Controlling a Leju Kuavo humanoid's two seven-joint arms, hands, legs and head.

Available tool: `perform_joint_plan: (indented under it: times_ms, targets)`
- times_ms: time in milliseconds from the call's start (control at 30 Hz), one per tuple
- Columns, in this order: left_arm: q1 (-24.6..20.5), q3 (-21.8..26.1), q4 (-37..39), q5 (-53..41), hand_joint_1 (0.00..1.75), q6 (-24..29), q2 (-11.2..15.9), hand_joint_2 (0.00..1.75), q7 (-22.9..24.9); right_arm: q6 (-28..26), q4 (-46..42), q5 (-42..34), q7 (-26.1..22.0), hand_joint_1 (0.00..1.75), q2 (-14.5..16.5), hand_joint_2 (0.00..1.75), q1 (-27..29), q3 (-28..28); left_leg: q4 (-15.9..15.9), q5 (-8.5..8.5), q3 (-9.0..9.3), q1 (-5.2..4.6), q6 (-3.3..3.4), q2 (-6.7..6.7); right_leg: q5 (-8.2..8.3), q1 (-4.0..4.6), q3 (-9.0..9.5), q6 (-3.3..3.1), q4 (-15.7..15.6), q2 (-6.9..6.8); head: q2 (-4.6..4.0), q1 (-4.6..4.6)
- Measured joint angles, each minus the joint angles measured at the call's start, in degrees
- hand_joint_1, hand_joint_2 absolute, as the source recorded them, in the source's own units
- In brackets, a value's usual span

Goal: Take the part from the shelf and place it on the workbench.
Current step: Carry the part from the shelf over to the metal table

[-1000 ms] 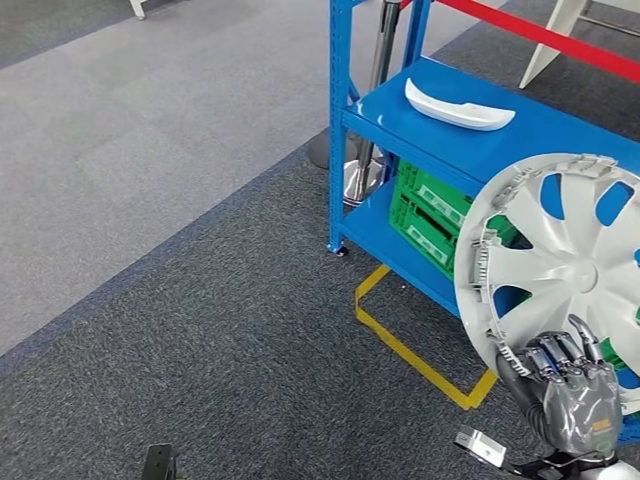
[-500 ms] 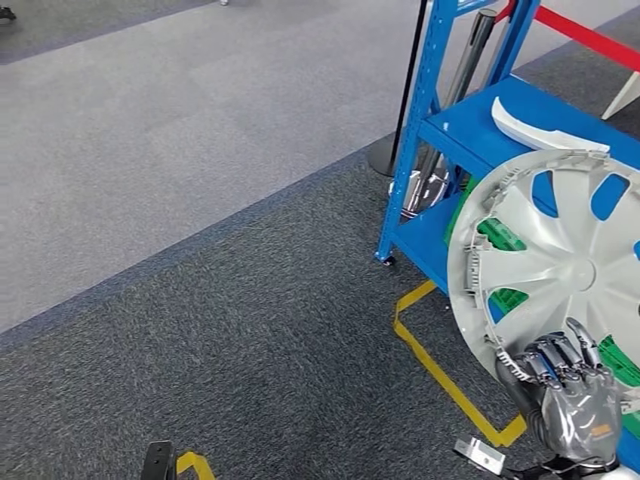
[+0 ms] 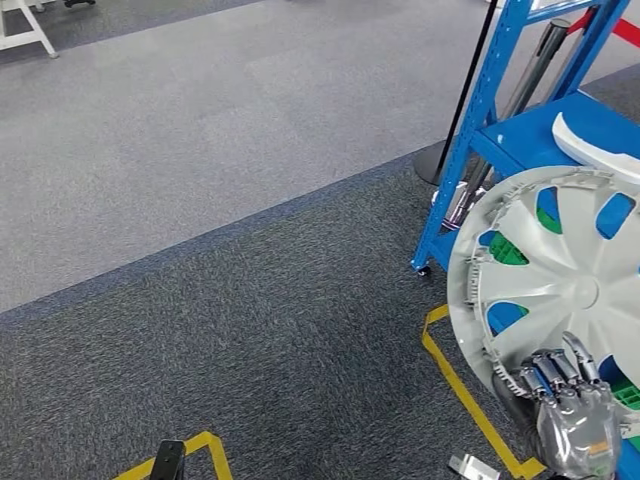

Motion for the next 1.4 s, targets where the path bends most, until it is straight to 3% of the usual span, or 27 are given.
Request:
perform_joint_plan:
  times_ms: [67,133,200,267,300,333,367,433,500,567,633,700,800,833,867,900,1000,1067,1133,1200,1267,1333,1367,1400]
  targets:
    - [-0.21,-0.43,0.0,-0.09,0.0,0.13,0.08,0.0,0.19,0.0,-1.07,0.53,-0.14,1.75,0.44,1.75,0.84,0.02,-1.9,-0.15,0.64,-0.55,0.7,0.65,-0.21,0.16,0.01,0.62,0.03,-0.85,0.0,0.01]
    - [-0.16,-0.69,0.0,-0.12,0.0,0.39,0.22,0.0,0.2,0.0,-1.58,0.58,-0.28,1.75,0.55,1.75,0.93,0.02,-2.31,-0.07,0.7,-0.59,1.57,-0.26,-0.53,-0.08,0.24,1.31,-0.06,-1.22,0.0,0.01]
    - [-0.19,-0.79,-0.01,-0.03,0.0,0.63,0.44,0.0,0.16,0.0,-1.78,0.45,-0.21,1.75,0.58,1.75,0.98,0.03,-2.78,0.11,1.13,-0.43,2.41,-1.24,-2.25,-0.3,-0.54,1.65,2.08,0.87,0.0,0.2]
    - [-0.4,-0.8,-0.01,0.22,0.0,0.78,0.62,0.0,0.12,0.0,-1.82,0.33,0.12,1.75,0.58,1.75,1.2,0.01,-2.88,0.08,1.29,-0.5,3.04,-2.25,-5.52,-0.27,-4.0,1.54,8.78,3.56,0.0,0.54]
    - [-0.46,-0.8,-0.01,0.35,0.0,0.81,0.69,0.0,0.12,0.0,-1.81,0.31,0.29,1.75,0.58,1.75,1.39,0.0,-2.87,0.03,1.29,-0.62,3.24,-2.8,-6.84,-0.18,-6.08,1.47,12.46,4.08,0.0,0.63]
    - [-0.47,-0.8,-0.01,0.48,0.0,0.83,0.75,0.0,0.11,0.0,-1.81,0.32,0.45,1.75,0.58,1.75,1.57,-0.01,-2.85,-0.01,1.32,-0.74,3.36,-3.37,-7.29,-0.1,-7.67,1.41,14.94,4.33,0.0,0.68]
    - [-0.45,-0.8,-0.01,0.57,0.0,0.83,0.81,0.0,0.11,0.0,-1.8,0.33,0.52,1.75,0.58,1.75,1.71,-0.01,-2.81,-0.04,1.35,-0.82,3.41,-3.94,-6.63,-0.03,-8.26,1.35,15.36,4.44,0.0,0.67]
    - [-0.45,-0.8,-0.01,0.63,0.0,0.83,0.93,0.0,0.09,0.0,-1.81,0.4,0.63,1.75,0.58,1.75,1.82,-0.01,-2.65,-0.1,1.44,-0.87,3.35,-5.1,-2.68,-0.03,-6.4,1.14,10.31,4.94,0.0,0.68]
    - [-0.54,-0.8,-0.01,0.65,0.0,0.81,0.99,0.0,0.07,0.0,-1.85,0.52,0.71,1.75,0.58,1.75,1.78,-0.01,-2.27,-0.25,1.28,-0.99,3.07,-6.09,0.13,-0.17,-3.29,0.94,3.68,6.58,0.0,0.66]
    - [-0.57,-0.8,-0.01,0.66,0.0,0.77,0.98,0.0,0.07,-0.01,-1.95,0.67,0.89,1.75,0.58,1.75,1.84,-0.01,-2.01,-0.19,0.87,-1.0,2.56,-6.88,0.4,-0.15,-1.95,0.77,1.14,7.5,0.0,0.62]
    - [-0.5,-0.8,0.0,0.66,0.0,0.73,0.96,0.0,0.07,-0.02,-2.05,0.84,1.2,1.75,0.58,1.75,1.9,0.0,-1.9,-0.14,0.6,-0.82,2.04,-7.39,0.61,-0.1,-1.72,0.37,0.78,6.8,0.0,0.61]
    - [-0.49,-0.8,0.0,0.65,0.0,0.73,0.94,0.0,0.07,-0.02,-2.13,0.95,1.63,1.75,0.58,1.75,1.86,0.02,-0.07,-1.48,-0.12,-0.82,1.46,-6.2,0.74,-0.24,-1.36,-0.23,0.44,5.84,0.0,0.39]
    - [-0.57,-0.8,0.0,0.64,0.0,0.74,0.91,0.0,0.07,-0.02,-2.25,1.09,2.12,1.75,0.57,1.75,2.02,0.01,9.98,-6.39,-4.67,-0.41,0.59,-3.63,0.51,-0.18,-0.92,-0.83,0.31,4.14,0.0,0.14]
    - [-0.52,-0.8,0.0,0.64,0.0,0.74,0.91,0.0,0.07,-0.02,-2.26,1.18,2.17,1.75,0.57,1.75,2.08,0.01,13.04,-7.32,-6.15,-0.19,0.38,-3.33,0.41,-0.14,-0.83,-0.89,0.31,3.61,0.0,0.15]
    - [-0.47,-0.8,0.0,0.64,0.0,0.74,0.91,0.0,0.07,-0.02,-2.26,1.27,2.21,1.75,0.58,1.75,2.09,0.01,14.12,-7.12,-6.72,0.0,0.25,-3.19,0.31,-0.14,-0.74,-0.88,0.32,3.13,0.0,0.15]
    - [-0.43,-0.8,0.0,0.64,0.0,0.74,0.91,0.0,0.07,-0.01,-2.27,1.35,2.21,1.75,0.58,1.75,2.08,0.01,13.06,-5.89,-6.27,0.15,0.18,-3.06,0.18,-0.14,-0.59,-0.84,0.32,2.7,0.0,0.13]
    - [-0.49,-0.8,0.0,0.63,0.0,0.76,0.91,0.0,0.07,-0.02,-2.28,1.43,2.21,1.75,0.57,1.75,2.1,0.01,2.61,-0.78,-1.23,0.03,0.54,-1.03,-0.46,-0.02,0.07,-0.28,0.41,1.49,0.0,0.15]
    - [-0.62,-0.81,0.0,0.62,0.0,0.79,0.87,0.0,0.08,-0.02,-2.29,1.48,2.22,1.75,0.57,1.75,2.13,0.02,-1.04,-0.27,0.39,-0.43,1.06,0.17,-0.81,0.17,0.19,0.4,0.5,0.71,0.0,0.21]
    - [-0.57,-0.82,0.0,0.61,0.0,1.06,0.91,0.0,0.06,-0.01,-2.36,1.56,2.37,1.75,0.58,1.75,2.16,0.03,-1.49,-0.46,0.39,-0.66,1.67,-0.48,-1.03,0.11,0.37,1.03,0.4,-0.07,0.0,0.22]
    - [-0.47,-0.85,0.0,0.57,0.0,1.72,0.98,0.0,-0.24,-0.02,-2.54,1.61,2.67,1.75,0.58,1.75,2.24,0.05,-1.99,-0.29,0.68,-0.53,2.4,-1.37,-2.27,-0.14,-0.11,1.46,1.74,1.09,0.0,0.33]
    - [-0.62,-0.95,0.0,0.53,0.0,2.26,0.94,0.0,-0.67,-0.02,-2.68,1.64,2.89,1.75,0.58,1.75,2.43,0.04,-2.24,-0.18,0.89,-0.4,2.96,-2.24,-5.26,-0.22,-3.08,1.57,7.6,3.36,0.0,0.61]
    - [-0.71,-1.08,0.0,0.52,0.0,2.41,0.9,0.0,-0.85,-0.02,-2.7,1.66,2.95,1.75,0.58,1.75,2.67,0.02,-2.24,-0.23,0.93,-0.48,3.17,-3.2,-7.69,-0.14,-7.32,1.58,15.03,4.28,0.0,0.74]
    - [-0.67,-1.14,0.0,0.51,0.0,2.42,0.9,0.0,-0.87,-0.02,-2.7,1.67,2.96,1.75,0.58,1.75,2.75,0.02,-2.23,-0.25,0.99,-0.52,3.19,-3.7,-7.51,-0.09,-8.66,1.55,16.73,4.4,0.0,0.74]
    - [-0.64,-1.18,0.0,0.5,0.0,2.43,0.9,0.0,-0.87,-0.02,-2.7,1.67,2.97,1.75,0.58,1.75,2.81,0.03,-2.21,-0.28,1.1,-0.53,3.2,-4.24,-6.18,-0.06,-8.93,1.5,16.19,4.45,0.0,0.74]
